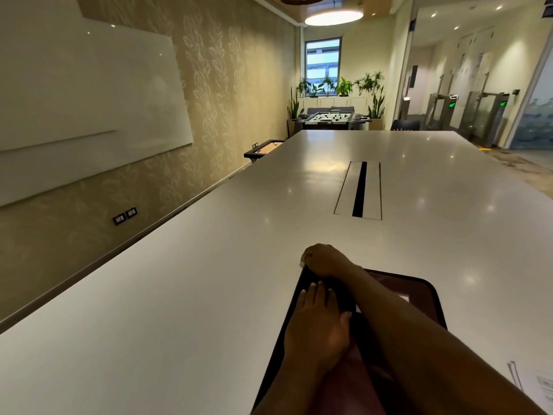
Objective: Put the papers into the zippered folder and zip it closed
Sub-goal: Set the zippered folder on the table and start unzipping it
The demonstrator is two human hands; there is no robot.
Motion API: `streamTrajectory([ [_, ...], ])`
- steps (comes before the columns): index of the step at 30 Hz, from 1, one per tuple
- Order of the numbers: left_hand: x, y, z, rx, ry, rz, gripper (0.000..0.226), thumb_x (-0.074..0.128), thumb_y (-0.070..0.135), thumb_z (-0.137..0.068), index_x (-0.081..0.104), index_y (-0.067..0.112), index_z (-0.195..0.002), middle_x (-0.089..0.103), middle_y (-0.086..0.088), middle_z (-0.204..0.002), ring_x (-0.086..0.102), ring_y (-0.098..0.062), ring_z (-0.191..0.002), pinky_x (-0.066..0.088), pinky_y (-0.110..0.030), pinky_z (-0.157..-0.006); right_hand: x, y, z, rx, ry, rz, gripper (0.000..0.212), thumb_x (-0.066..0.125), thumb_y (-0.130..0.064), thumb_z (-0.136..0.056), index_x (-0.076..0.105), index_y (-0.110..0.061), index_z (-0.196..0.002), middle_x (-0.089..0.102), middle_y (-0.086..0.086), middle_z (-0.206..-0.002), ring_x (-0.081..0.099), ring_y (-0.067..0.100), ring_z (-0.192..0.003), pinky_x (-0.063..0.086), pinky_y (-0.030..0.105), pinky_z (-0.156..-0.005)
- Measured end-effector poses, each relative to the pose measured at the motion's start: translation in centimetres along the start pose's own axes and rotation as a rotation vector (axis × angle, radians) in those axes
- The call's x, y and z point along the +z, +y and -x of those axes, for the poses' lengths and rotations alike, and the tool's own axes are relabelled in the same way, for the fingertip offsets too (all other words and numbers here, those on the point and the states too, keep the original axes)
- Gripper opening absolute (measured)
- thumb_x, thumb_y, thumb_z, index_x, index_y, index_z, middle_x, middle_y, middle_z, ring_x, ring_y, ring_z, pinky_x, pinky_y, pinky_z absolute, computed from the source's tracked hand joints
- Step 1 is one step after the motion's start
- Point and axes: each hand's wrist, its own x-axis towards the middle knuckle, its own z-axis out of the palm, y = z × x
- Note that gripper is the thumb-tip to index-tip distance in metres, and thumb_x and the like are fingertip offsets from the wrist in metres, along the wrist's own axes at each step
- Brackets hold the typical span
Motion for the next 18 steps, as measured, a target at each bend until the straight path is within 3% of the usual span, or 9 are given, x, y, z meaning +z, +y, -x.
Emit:
streamTrajectory([
  [6, -0.2, 0.2, 0.0, -0.005, -0.004, 0.007, 0.063, 0.023, 0.047, -0.098, 0.022, 0.008, -0.148, 0.021, -0.015, -0.156, 0.012, -0.026, -0.146, 0.004, -0.039, -0.120, -0.4, 0.2, -1.2, 0.077, 0.076, 0.079, 0.037, 0.045, -0.033, -0.095, 0.064, -0.002, -0.101, 0.065, 0.019, -0.103, 0.062, 0.036, -0.099, 0.045, 0.035, -0.075],
  [9, -0.2, 0.2, -0.1, -0.008, -0.006, 0.003, 0.064, 0.023, 0.048, -0.097, 0.023, 0.008, -0.147, 0.020, -0.015, -0.156, 0.011, -0.027, -0.146, 0.005, -0.039, -0.120, -1.2, 0.6, -1.1, 0.053, 0.081, 0.099, 0.032, 0.048, -0.023, -0.093, 0.054, -0.005, -0.068, 0.058, 0.012, -0.079, 0.057, 0.027, -0.073, 0.043, 0.031, -0.068],
  [11, -0.2, 0.2, -0.1, -0.018, -0.010, 0.005, 0.064, 0.024, 0.049, -0.097, 0.023, 0.009, -0.147, 0.019, -0.014, -0.157, 0.009, -0.026, -0.146, 0.005, -0.038, -0.120, -1.9, 0.9, -0.9, 0.029, 0.065, 0.129, 0.035, 0.048, -0.018, -0.091, 0.045, -0.009, -0.057, 0.050, 0.007, -0.065, 0.049, 0.022, -0.062, 0.042, 0.029, -0.062],
  [14, -0.3, 0.3, -0.1, -0.032, -0.014, 0.002, 0.064, 0.024, 0.049, -0.097, 0.023, 0.010, -0.147, 0.018, -0.013, -0.157, 0.009, -0.026, -0.146, 0.005, -0.038, -0.119, -3.4, 1.0, -0.4, -0.039, -0.065, 0.226, 0.025, 0.049, -0.013, -0.092, 0.067, 0.002, -0.082, 0.064, 0.013, -0.083, 0.059, 0.028, -0.079, 0.049, 0.036, -0.075],
  [16, -0.3, 0.3, -0.1, -0.034, -0.012, 0.002, 0.064, 0.025, 0.049, -0.097, 0.024, 0.010, -0.147, 0.018, -0.013, -0.157, 0.009, -0.026, -0.146, 0.004, -0.038, -0.119, -4.4, 1.5, -0.5, -0.119, -0.133, 0.264, 0.024, 0.053, -0.003, -0.088, 0.073, -0.004, -0.101, 0.071, 0.012, -0.101, 0.065, 0.028, -0.092, 0.054, 0.037, -0.084],
  [18, -0.4, 0.4, -0.1, -0.036, -0.015, 0.000, 0.063, 0.026, 0.049, -0.097, 0.023, 0.010, -0.148, 0.017, -0.013, -0.157, 0.008, -0.026, -0.146, 0.004, -0.037, -0.119, -5.0, 1.9, -0.6, -0.168, -0.158, 0.295, 0.034, 0.056, 0.004, -0.083, 0.074, -0.012, -0.107, 0.072, 0.008, -0.108, 0.066, 0.024, -0.098, 0.055, 0.037, -0.089],
])
